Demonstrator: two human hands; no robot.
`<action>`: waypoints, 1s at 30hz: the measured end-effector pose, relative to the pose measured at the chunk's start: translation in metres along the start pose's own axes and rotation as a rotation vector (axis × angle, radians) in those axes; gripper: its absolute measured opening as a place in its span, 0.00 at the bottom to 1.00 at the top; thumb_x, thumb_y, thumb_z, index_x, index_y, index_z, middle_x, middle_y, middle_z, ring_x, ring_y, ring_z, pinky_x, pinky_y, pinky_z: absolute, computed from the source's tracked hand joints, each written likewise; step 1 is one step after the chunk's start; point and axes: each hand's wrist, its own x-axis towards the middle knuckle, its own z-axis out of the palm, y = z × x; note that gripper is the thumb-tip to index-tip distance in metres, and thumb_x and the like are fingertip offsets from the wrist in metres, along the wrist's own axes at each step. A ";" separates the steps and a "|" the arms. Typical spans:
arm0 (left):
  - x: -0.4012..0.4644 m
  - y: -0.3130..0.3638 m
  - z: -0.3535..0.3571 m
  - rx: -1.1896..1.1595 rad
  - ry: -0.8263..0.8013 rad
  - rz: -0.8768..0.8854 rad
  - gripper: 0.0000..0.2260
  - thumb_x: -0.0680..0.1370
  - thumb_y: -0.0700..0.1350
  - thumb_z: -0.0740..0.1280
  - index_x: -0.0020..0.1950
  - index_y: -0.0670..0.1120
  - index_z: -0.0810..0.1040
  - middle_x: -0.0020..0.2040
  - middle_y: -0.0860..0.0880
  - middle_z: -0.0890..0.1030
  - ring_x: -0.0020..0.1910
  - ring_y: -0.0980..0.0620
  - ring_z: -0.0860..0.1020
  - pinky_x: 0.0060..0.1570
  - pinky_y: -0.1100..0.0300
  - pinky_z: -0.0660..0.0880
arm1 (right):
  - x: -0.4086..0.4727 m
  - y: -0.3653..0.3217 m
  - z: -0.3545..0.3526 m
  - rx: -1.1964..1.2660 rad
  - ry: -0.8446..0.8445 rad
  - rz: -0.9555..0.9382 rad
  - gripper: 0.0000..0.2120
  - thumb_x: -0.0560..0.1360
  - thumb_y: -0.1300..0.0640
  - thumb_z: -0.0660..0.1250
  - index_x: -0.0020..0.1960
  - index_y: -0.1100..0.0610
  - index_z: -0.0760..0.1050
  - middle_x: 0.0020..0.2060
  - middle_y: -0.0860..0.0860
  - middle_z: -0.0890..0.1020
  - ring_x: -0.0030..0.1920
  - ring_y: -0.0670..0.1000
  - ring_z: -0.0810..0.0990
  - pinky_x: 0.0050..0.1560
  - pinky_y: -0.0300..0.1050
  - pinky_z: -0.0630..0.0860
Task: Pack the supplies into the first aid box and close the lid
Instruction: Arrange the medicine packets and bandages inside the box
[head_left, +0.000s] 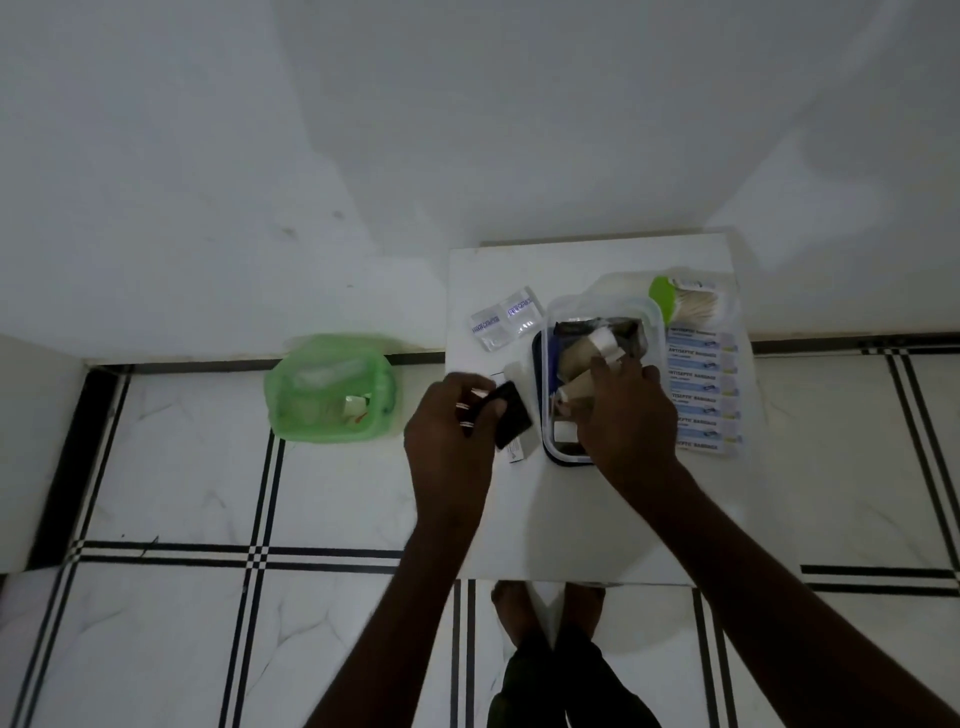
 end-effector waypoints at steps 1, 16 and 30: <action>0.008 0.008 0.003 -0.034 0.006 0.006 0.07 0.75 0.38 0.72 0.50 0.47 0.82 0.43 0.49 0.83 0.38 0.55 0.82 0.38 0.65 0.77 | 0.000 0.000 -0.001 0.001 -0.001 0.004 0.22 0.76 0.48 0.66 0.67 0.56 0.70 0.62 0.58 0.74 0.61 0.58 0.73 0.50 0.50 0.76; 0.085 0.028 0.103 0.860 -0.060 0.596 0.03 0.71 0.44 0.74 0.39 0.46 0.86 0.35 0.48 0.81 0.44 0.44 0.75 0.43 0.53 0.69 | -0.006 0.014 -0.019 0.104 -0.038 -0.059 0.20 0.75 0.57 0.67 0.66 0.61 0.73 0.59 0.60 0.80 0.55 0.59 0.80 0.52 0.51 0.79; 0.078 0.035 0.073 0.698 -0.106 0.529 0.12 0.74 0.39 0.66 0.53 0.48 0.85 0.46 0.48 0.87 0.50 0.43 0.78 0.48 0.51 0.71 | 0.020 0.034 -0.065 0.205 0.321 -0.109 0.10 0.75 0.64 0.65 0.54 0.61 0.79 0.44 0.58 0.83 0.42 0.59 0.81 0.38 0.45 0.75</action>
